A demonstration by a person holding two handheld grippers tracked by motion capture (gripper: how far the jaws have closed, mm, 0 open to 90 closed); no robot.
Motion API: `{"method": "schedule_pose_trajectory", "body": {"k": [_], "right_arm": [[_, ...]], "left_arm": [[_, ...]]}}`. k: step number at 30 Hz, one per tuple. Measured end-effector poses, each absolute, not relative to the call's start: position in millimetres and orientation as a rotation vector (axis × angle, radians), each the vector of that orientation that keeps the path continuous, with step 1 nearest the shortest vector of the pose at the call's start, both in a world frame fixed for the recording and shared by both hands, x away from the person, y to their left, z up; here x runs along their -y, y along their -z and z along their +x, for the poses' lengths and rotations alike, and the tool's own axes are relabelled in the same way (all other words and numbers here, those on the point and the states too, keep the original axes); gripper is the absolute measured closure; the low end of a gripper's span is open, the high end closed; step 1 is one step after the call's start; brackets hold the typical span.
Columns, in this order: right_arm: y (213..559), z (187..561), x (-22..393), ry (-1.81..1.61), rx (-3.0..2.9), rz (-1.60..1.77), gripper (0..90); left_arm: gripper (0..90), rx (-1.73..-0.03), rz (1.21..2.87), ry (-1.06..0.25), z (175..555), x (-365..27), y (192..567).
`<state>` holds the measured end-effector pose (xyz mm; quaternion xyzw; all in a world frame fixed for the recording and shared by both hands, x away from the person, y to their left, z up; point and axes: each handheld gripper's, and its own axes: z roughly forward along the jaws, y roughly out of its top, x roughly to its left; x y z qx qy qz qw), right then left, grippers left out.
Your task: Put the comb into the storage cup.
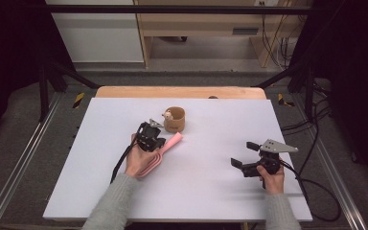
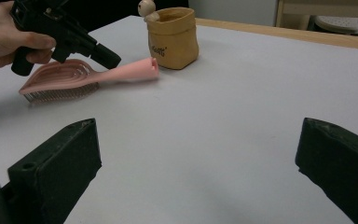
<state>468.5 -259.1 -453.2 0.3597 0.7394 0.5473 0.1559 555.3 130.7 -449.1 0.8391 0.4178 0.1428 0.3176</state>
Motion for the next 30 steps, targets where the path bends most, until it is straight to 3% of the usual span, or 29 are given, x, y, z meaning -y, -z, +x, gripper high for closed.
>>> {"method": "schedule_pose_trajectory", "body": {"k": [30], "right_arm": [[452.9,468.5,259.6,-1.565,-2.115,1.032,0.3]], "left_arm": [[89.9,-1.012,2.265,-0.333,542.1,-120.9,447.7]]}}
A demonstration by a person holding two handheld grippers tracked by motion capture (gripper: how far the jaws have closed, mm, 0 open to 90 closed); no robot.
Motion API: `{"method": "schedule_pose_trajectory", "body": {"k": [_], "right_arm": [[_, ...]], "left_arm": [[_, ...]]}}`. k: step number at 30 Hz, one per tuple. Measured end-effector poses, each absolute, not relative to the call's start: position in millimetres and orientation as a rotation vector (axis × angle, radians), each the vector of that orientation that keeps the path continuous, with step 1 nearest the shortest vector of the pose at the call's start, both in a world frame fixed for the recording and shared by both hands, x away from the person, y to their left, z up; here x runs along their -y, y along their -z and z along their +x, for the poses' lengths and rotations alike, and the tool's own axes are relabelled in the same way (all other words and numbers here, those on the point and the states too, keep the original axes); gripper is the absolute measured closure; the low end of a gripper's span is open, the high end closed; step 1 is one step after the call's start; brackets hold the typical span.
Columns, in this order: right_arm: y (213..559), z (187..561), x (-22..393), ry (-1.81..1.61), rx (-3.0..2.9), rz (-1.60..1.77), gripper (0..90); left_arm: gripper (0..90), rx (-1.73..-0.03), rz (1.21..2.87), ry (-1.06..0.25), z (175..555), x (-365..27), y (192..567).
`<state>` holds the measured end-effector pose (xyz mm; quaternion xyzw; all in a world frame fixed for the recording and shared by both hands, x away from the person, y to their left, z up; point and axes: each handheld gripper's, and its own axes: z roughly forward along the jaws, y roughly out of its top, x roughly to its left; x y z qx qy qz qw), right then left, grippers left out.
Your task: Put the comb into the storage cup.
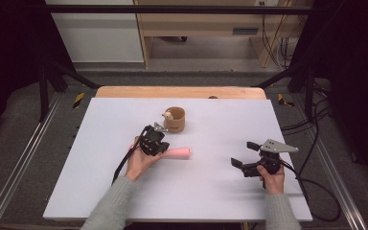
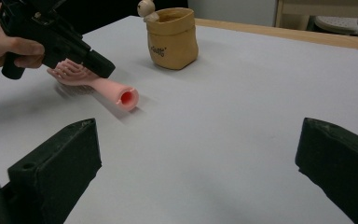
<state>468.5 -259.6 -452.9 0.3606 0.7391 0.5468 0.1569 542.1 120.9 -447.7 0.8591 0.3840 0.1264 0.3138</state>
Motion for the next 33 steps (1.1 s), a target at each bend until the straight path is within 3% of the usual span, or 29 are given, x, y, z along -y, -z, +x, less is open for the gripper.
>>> {"method": "schedule_pose_trajectory", "body": {"k": [33], "right_arm": [[453.3,468.8,259.4,-1.565,-2.117,1.033,0.3]], "left_arm": [[89.9,-0.880,2.324,-0.307,520.1,-122.1,444.6]]}}
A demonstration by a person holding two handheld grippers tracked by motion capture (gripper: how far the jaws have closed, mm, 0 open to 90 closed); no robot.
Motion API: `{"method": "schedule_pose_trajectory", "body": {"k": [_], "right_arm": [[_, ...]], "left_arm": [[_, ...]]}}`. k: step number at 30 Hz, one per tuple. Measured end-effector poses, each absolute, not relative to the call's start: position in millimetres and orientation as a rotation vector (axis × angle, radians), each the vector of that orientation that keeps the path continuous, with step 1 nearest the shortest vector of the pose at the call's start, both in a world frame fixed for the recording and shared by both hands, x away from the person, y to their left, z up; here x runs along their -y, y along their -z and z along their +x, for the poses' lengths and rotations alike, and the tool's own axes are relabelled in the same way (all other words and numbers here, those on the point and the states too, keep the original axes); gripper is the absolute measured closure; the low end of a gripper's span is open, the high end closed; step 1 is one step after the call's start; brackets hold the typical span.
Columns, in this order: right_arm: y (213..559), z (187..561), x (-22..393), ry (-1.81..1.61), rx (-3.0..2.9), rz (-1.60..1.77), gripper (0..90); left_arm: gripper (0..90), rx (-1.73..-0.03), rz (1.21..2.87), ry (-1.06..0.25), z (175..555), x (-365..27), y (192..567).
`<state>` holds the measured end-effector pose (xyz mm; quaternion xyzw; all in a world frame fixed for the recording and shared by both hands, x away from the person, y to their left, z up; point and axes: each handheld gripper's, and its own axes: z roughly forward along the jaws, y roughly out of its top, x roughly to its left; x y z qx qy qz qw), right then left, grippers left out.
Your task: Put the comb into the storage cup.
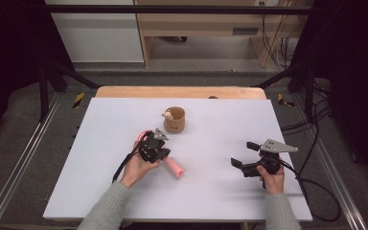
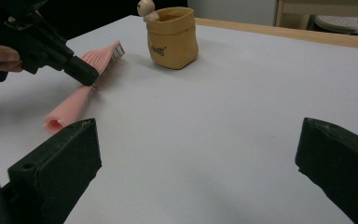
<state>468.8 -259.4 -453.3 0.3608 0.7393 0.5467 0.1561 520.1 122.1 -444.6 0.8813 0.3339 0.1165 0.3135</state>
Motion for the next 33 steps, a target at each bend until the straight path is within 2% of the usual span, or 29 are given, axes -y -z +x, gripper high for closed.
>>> {"method": "schedule_pose_trajectory", "body": {"k": [9,16,17,18,21,23,30,33], "right_arm": [[453.5,469.0,258.8,-1.567,-2.116,1.036,0.3],[451.6,468.4,258.0,-1.568,-2.102,1.034,0.3],[449.8,468.0,256.4,-1.564,-2.099,1.031,0.3],[449.8,468.0,256.4,-1.564,-2.099,1.031,0.3],[446.9,467.7,251.9,-1.556,-2.098,1.020,0.3],[444.6,467.4,248.2,-1.552,-2.100,1.013,0.3],[438.0,466.8,232.8,-1.541,-2.121,0.987,0.3],[435.5,466.3,226.2,-1.533,-2.136,0.974,0.3]], "left_arm": [[89.9,-0.850,2.298,-0.298,518.0,-125.5,444.1],[87.1,-0.810,2.134,-0.352,507.3,-144.2,423.8],[81.0,-0.807,2.110,-0.365,505.2,-148.2,421.2],[81.0,-0.805,2.087,-0.378,503.3,-152.6,419.1],[70.4,-0.804,2.037,-0.401,498.5,-166.4,415.6],[59.3,-0.807,2.007,-0.414,496.3,-176.7,415.5],[28.7,-0.831,1.917,-0.461,488.6,-210.4,420.6],[21.5,-0.852,1.898,-0.466,485.2,-223.1,424.0]]}}
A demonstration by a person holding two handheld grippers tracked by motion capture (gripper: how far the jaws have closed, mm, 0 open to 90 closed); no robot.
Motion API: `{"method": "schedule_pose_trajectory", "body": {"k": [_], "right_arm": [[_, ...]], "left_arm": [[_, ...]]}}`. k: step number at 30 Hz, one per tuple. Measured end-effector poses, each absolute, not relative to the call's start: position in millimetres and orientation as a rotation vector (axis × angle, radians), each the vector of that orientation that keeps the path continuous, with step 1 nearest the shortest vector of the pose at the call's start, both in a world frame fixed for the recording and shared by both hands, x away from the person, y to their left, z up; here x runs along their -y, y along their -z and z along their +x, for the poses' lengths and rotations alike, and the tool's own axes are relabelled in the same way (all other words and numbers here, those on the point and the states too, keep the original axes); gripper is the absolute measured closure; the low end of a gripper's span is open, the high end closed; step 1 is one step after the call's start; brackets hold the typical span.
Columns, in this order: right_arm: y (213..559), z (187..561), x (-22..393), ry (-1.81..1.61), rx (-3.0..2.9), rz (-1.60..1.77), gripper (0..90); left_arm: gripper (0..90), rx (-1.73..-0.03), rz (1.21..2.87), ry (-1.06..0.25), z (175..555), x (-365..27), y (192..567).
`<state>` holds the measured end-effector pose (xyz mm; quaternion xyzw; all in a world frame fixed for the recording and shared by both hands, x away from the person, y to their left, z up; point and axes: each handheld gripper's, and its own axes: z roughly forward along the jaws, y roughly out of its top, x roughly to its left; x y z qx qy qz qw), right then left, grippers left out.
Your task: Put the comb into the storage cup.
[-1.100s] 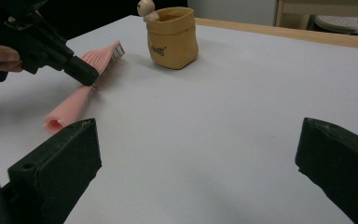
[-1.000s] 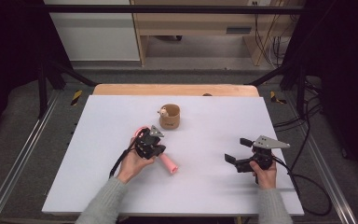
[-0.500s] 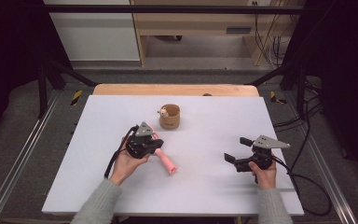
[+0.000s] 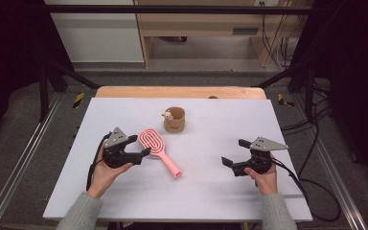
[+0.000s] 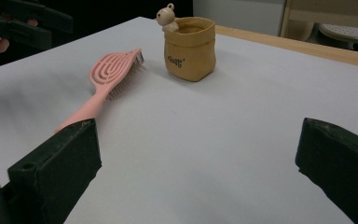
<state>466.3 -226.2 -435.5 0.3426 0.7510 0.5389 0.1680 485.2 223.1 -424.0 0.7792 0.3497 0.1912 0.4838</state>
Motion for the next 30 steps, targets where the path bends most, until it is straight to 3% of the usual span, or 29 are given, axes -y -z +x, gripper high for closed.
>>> {"method": "schedule_pose_trajectory", "body": {"k": [4,12,30], "right_arm": [[432.3,465.8,217.4,-1.527,-2.154,0.958,0.3],[428.5,466.6,199.6,-1.496,-2.197,0.950,0.3],[422.7,469.6,165.4,-1.453,-2.270,0.918,0.3]], "left_arm": [[11.1,-0.883,1.861,-0.464,479.7,-238.9,429.2],[2.0,-0.892,1.807,-0.468,469.8,-266.4,438.4],[0.0,-0.899,1.790,-0.455,460.7,-290.3,453.3]]}}
